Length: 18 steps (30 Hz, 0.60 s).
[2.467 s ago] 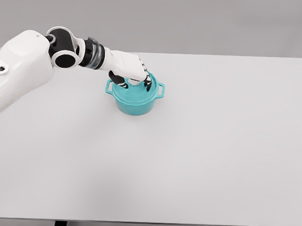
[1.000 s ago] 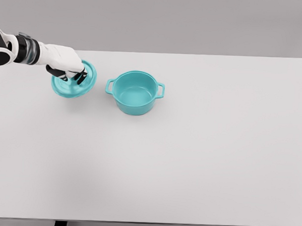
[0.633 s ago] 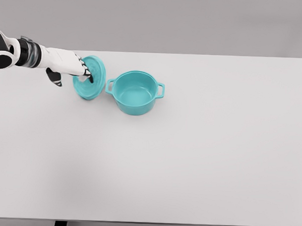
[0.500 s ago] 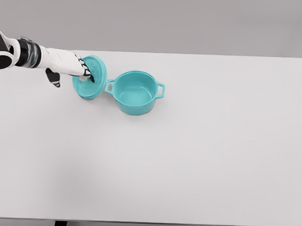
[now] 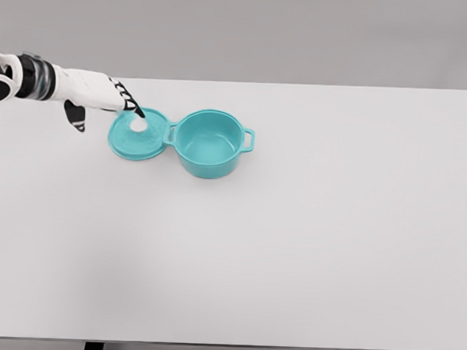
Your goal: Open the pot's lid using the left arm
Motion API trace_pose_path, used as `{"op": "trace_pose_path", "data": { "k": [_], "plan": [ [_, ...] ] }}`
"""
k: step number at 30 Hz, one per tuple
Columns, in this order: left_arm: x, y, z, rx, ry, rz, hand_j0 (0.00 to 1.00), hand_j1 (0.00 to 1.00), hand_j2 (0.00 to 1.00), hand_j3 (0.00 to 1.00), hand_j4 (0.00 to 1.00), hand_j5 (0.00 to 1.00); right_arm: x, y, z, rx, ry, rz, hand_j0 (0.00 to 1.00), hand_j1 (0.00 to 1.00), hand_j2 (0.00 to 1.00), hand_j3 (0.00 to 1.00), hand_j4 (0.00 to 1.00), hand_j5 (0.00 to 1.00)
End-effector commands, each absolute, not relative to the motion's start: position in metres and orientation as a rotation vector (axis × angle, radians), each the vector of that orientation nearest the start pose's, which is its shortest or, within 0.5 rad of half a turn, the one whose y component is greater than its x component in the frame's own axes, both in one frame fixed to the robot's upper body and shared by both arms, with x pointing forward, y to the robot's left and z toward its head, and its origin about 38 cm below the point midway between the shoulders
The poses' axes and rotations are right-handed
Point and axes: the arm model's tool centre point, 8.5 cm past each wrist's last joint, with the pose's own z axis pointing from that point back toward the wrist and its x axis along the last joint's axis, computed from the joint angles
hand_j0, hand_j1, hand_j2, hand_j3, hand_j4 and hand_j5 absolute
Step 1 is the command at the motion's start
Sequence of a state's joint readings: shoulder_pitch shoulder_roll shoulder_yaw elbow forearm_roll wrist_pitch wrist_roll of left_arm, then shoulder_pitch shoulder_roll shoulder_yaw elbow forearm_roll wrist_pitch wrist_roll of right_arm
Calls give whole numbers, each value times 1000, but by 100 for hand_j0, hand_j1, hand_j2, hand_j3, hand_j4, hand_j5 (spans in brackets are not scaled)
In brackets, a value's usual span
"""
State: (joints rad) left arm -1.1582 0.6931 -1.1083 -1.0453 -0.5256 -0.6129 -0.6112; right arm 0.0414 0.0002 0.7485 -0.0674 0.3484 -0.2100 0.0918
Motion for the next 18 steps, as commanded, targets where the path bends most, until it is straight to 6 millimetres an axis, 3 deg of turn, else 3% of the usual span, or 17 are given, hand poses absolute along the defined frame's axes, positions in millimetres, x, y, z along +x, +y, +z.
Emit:
{"op": "trace_pose_path", "data": {
  "k": [1,2,4,5,18],
  "plan": [
    [525,299,246,565,-939,-2336,100,100,100,100,100,100,-5,-232,-263,156,-123,1104,100,100,100,100,100,100],
    [523,306,241,528,-956,-2301,100,100,100,100,100,100,-5,-232,-263,156,-123,1104,100,100,100,100,100,100],
    [506,357,234,442,-1029,-2103,100,100,100,100,100,100,-5,-232,-263,156,-123,1104,100,100,100,100,100,100],
    [499,371,236,397,-1087,-2015,100,100,100,100,100,100,-5,-232,-263,156,-123,1104,100,100,100,100,100,100],
    [499,390,233,386,-1085,-1939,100,100,100,100,100,100,-5,-232,-263,156,-123,1104,100,100,100,100,100,100]
  ]
}}
